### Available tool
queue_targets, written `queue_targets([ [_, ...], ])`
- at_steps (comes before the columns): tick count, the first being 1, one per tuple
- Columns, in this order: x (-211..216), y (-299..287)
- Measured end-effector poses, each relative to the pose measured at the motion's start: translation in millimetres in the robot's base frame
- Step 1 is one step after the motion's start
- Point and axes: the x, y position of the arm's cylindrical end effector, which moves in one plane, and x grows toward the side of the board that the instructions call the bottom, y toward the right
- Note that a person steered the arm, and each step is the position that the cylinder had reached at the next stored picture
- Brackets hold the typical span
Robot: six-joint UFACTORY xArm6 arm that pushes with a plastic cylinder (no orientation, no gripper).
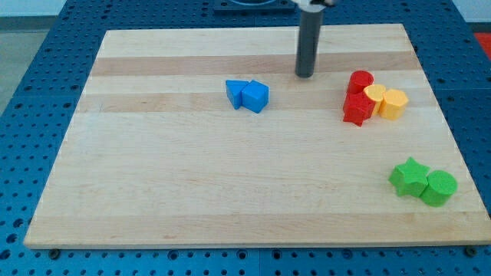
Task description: Push the red star towards the bottom center of the board
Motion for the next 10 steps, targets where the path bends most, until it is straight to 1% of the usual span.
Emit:
queue_targets([
  [1,-25,60],
  [3,-30,91],
  [4,-19,89],
  [7,51,90],
  [10,94,66],
])
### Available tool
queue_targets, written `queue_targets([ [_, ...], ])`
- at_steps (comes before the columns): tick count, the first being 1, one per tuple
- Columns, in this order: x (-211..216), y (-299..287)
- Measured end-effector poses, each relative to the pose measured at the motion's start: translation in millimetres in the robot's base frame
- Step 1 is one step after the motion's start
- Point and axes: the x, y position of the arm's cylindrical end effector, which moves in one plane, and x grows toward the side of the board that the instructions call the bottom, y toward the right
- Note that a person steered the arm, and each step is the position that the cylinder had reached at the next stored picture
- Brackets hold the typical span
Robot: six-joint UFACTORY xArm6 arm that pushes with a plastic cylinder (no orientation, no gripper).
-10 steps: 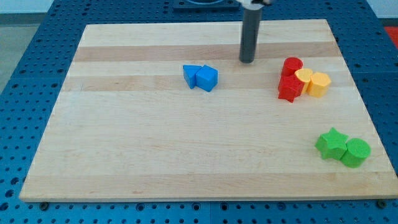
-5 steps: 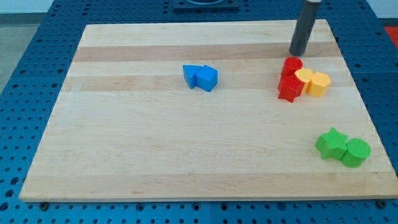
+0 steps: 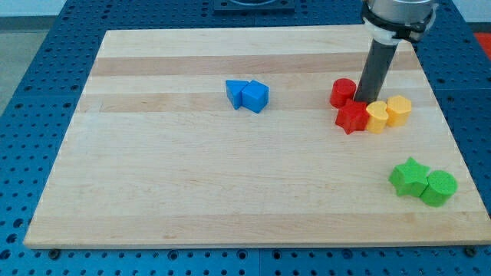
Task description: Push the red star towards the bottom center of the board
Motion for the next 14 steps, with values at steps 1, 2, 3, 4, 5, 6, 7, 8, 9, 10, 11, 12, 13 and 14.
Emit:
queue_targets([
  [1,3,0],
  [2,24,-21],
  [3,25,-21],
  [4,37,-28],
  [5,61,-40],
  [6,100,-58],
  [7,100,-58],
  [8,99,-54],
  [9,110,-54],
  [10,139,-61],
  [11,160,-88],
  [12,160,-120],
  [13,161,-125],
  [14,159,-76],
])
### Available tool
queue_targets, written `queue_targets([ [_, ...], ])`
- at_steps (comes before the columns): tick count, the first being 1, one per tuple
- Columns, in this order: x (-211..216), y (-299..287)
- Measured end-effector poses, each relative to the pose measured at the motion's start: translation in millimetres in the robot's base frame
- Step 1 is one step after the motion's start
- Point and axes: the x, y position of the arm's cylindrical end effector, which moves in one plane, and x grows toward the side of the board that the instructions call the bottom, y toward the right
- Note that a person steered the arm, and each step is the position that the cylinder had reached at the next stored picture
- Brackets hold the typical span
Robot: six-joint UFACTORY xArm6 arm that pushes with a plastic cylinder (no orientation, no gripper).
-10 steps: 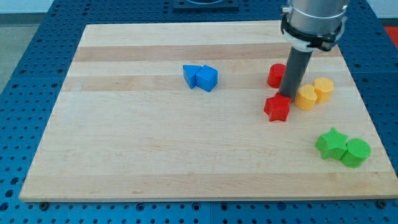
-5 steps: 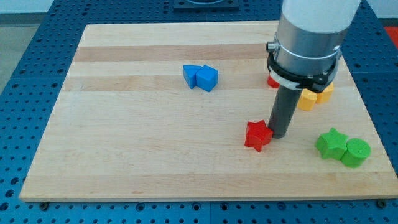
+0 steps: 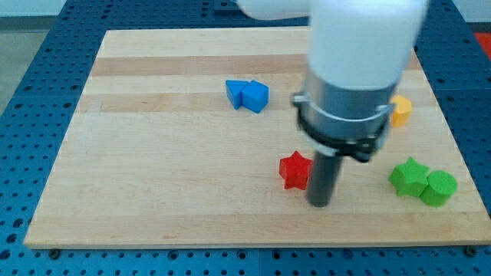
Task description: Push the red star towards the bottom center of the board
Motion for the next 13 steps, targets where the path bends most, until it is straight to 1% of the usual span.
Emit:
queue_targets([
  [1,-52,8],
  [3,-58,-16],
  [5,-23,-50],
  [6,-23,-60],
  [7,-26,-60],
  [8,-14,-30],
  [9,11,-30],
  [10,24,-37],
  [12,24,-83],
  [13,24,-90],
])
